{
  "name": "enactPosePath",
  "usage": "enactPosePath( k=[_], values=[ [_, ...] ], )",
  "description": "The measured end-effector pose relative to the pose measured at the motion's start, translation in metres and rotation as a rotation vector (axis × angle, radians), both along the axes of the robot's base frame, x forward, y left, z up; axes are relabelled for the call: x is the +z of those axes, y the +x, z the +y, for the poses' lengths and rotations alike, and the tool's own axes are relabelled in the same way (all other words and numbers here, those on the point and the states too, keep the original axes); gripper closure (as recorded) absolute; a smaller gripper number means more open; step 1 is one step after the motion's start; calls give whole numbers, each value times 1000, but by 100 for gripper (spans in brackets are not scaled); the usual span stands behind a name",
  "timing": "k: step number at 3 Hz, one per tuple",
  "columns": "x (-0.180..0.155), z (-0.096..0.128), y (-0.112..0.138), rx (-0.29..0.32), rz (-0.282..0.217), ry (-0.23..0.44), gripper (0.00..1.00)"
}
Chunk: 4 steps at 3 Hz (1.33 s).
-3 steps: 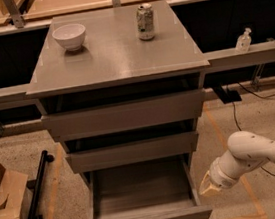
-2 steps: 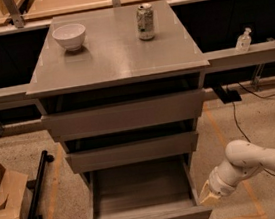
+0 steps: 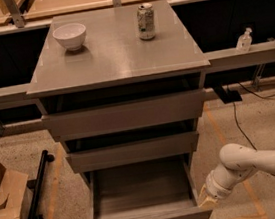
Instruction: Close bottom drawer
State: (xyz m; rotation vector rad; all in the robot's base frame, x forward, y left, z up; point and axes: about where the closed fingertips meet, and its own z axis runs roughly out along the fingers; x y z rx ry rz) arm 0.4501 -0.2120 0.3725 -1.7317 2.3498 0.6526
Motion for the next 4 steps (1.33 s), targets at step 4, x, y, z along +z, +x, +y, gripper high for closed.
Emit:
enactPosePath(
  k=[4],
  values=[
    [-196, -7, -7, -132, 211, 41, 100]
  ],
)
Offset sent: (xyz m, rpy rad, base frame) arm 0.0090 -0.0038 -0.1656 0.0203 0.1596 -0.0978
